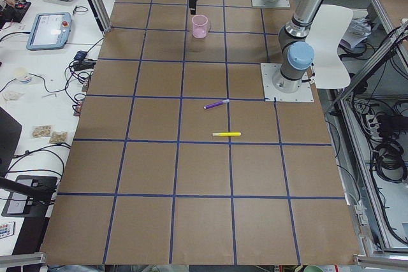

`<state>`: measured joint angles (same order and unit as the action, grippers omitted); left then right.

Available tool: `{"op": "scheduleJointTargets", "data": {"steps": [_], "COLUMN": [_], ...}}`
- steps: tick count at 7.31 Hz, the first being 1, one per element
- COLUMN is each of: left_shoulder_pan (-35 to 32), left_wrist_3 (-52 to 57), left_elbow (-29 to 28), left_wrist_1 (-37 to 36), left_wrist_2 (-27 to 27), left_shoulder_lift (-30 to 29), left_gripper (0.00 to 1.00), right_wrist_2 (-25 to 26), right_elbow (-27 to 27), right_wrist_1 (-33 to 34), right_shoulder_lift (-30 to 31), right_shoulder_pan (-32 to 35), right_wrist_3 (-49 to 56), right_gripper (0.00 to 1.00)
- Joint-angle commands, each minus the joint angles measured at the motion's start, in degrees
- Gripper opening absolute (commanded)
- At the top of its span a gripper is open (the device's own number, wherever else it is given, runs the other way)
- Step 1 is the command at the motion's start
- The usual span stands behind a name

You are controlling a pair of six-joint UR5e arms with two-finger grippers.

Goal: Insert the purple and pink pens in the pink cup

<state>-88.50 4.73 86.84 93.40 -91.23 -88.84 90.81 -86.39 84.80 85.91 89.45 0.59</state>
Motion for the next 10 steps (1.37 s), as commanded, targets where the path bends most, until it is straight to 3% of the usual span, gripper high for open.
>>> {"op": "scheduleJointTargets", "data": {"steps": [1, 6, 9, 10], "left_shoulder_pan": [0.00, 0.96, 13.92, 19.37], "left_wrist_3": [0.02, -0.07, 1.06, 1.94], "left_elbow": [0.00, 2.71, 8.67, 12.09], "left_wrist_1": [-0.06, 0.38, -0.32, -0.84], "left_wrist_2": [0.09, -0.35, -0.17, 0.00], "left_shoulder_lift": [-0.02, 0.94, -0.63, -1.76], "left_gripper": [1.00, 1.00, 1.00, 1.00], "right_wrist_2": [0.07, -0.11, 0.33, 1.03], "right_elbow": [-0.09, 0.00, -0.18, -0.18], "right_wrist_1": [-0.34, 0.36, 0.63, 0.98], "right_shoulder_lift": [-0.04, -0.04, -0.48, -0.56], "right_shoulder_pan": [-0.42, 0.02, -0.33, -0.77], "right_wrist_3": [-0.32, -0.59, 2.72, 9.71], "right_gripper": [1.00, 1.00, 1.00, 1.00]}}
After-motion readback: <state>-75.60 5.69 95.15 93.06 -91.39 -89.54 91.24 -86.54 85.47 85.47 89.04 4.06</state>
